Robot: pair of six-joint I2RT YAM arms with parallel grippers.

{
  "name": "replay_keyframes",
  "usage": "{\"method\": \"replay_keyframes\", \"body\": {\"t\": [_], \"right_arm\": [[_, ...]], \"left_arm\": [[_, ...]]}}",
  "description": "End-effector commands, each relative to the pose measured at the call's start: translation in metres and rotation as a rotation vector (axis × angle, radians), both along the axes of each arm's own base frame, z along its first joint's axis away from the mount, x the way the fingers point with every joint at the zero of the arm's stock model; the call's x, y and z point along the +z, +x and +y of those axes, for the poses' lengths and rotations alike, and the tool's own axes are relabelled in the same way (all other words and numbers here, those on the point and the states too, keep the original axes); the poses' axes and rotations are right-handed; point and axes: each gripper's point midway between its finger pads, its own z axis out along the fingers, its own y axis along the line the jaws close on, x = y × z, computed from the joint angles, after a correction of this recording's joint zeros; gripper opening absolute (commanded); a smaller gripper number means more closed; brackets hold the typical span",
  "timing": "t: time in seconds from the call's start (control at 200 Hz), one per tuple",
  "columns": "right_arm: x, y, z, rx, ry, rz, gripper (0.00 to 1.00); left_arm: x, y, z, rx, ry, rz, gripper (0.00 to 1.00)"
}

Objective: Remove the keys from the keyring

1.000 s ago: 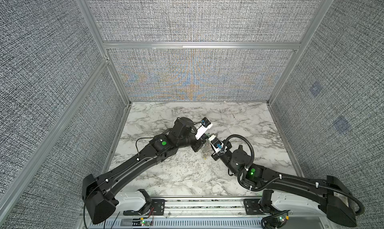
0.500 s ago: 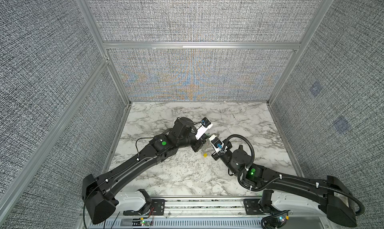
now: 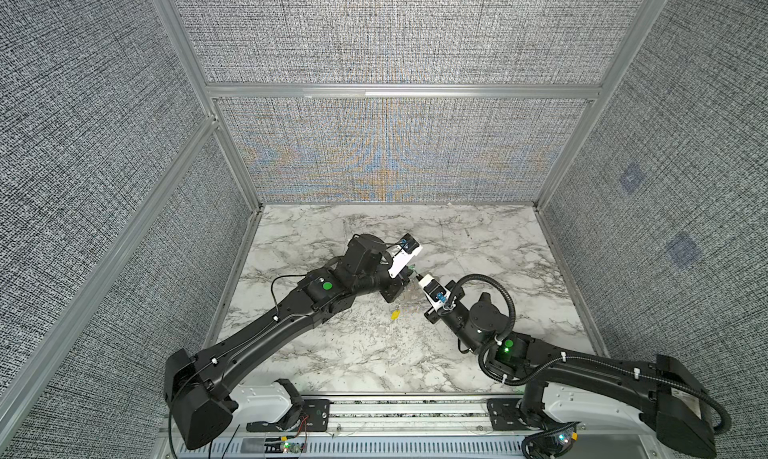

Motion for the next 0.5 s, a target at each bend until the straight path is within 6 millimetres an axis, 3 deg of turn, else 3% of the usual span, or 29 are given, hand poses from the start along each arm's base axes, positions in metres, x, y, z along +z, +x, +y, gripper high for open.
{"method": "replay_keyframes", "body": {"t": [0.0,0.495], "right_arm": [[0.017,-0.005,0.004,0.04,0.052,-0.049,0.0],[0.026,-0.006,0.012,0.13,0.087,-0.096,0.0]], "left_arm": [[-0.003,0.006,0.004,0.026,0.001,0.01,0.0],[-0.022,0.006,0.002,0.004,-0.018,0.089,0.0]]}}
